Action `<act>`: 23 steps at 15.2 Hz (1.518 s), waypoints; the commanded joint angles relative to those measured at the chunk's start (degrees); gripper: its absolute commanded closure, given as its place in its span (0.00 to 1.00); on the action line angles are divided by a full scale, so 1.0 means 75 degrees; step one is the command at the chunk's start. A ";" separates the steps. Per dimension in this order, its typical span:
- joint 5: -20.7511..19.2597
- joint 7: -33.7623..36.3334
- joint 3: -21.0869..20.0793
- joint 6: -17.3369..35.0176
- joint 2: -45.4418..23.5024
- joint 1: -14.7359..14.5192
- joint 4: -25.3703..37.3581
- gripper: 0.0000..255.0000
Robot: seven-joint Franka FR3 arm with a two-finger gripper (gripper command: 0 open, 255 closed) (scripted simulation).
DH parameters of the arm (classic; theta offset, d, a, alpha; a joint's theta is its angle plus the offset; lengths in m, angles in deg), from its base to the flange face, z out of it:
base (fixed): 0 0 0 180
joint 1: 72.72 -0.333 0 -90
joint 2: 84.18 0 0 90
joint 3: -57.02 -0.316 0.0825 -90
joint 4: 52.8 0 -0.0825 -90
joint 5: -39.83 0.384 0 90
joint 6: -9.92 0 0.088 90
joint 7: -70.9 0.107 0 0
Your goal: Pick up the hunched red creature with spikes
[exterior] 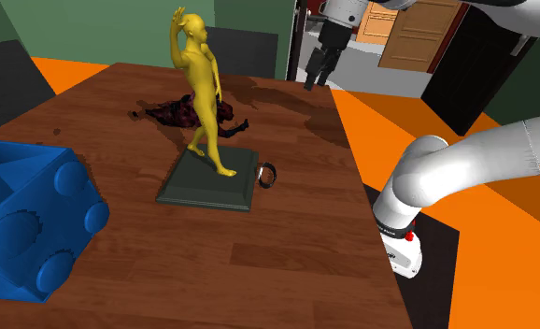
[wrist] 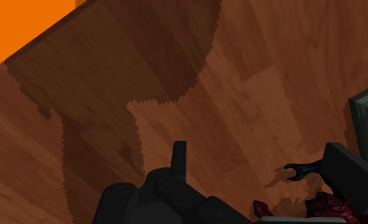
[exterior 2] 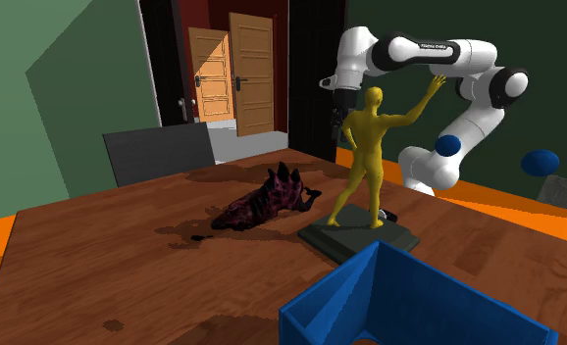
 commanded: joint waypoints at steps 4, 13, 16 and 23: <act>0.0095 0.0333 -0.0367 0.0036 -0.0866 -0.0157 0.0710 0.00; -0.0006 0.1371 -0.1342 -0.0275 -0.3582 -0.0478 0.3334 0.00; -0.0174 0.1743 -0.1632 -0.0534 -0.4556 -0.0588 0.4409 0.00; -0.0835 0.2632 -0.2182 -0.1588 -0.7151 -0.1062 0.7604 0.00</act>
